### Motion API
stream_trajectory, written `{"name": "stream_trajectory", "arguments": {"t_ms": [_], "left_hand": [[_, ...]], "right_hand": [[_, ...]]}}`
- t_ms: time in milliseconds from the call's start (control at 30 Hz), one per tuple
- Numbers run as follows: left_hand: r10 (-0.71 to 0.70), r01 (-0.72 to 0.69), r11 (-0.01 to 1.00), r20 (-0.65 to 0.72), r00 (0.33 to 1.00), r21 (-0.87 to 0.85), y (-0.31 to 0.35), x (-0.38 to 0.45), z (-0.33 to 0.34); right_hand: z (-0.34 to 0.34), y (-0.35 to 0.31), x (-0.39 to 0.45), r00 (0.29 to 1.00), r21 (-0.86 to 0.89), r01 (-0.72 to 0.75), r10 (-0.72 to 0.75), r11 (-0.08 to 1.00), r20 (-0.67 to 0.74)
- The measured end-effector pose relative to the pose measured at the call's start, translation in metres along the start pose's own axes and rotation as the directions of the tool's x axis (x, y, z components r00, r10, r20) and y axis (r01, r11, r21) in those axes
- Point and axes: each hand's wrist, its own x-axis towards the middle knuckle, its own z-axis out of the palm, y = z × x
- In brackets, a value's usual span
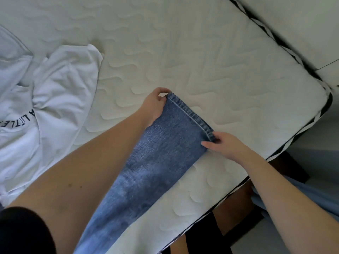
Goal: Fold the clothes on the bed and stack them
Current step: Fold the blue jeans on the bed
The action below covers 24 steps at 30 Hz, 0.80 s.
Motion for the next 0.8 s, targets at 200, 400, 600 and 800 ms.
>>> {"name": "stream_trajectory", "arguments": {"t_ms": [200,400,600,800], "left_hand": [[-0.019,0.021,0.994,-0.018,1.000,0.108,0.002,0.013,0.015],[0.016,-0.074,0.942,0.177,0.984,0.326,0.000,0.025,0.011],[0.159,-0.144,0.905,-0.004,0.987,0.401,-0.002,0.036,0.009],[0.061,0.010,0.895,-0.145,0.988,0.447,-0.018,0.038,0.031]], "right_hand": [[-0.002,0.008,0.002,0.938,-0.004,-0.037,0.033,0.999,-0.344],[0.021,0.016,0.008,0.915,0.131,-0.053,0.101,0.990,-0.391],[0.020,0.020,0.014,0.867,0.291,-0.062,0.196,0.955,-0.458],[0.019,0.020,0.023,0.901,0.026,-0.133,0.132,0.991,-0.413]]}}
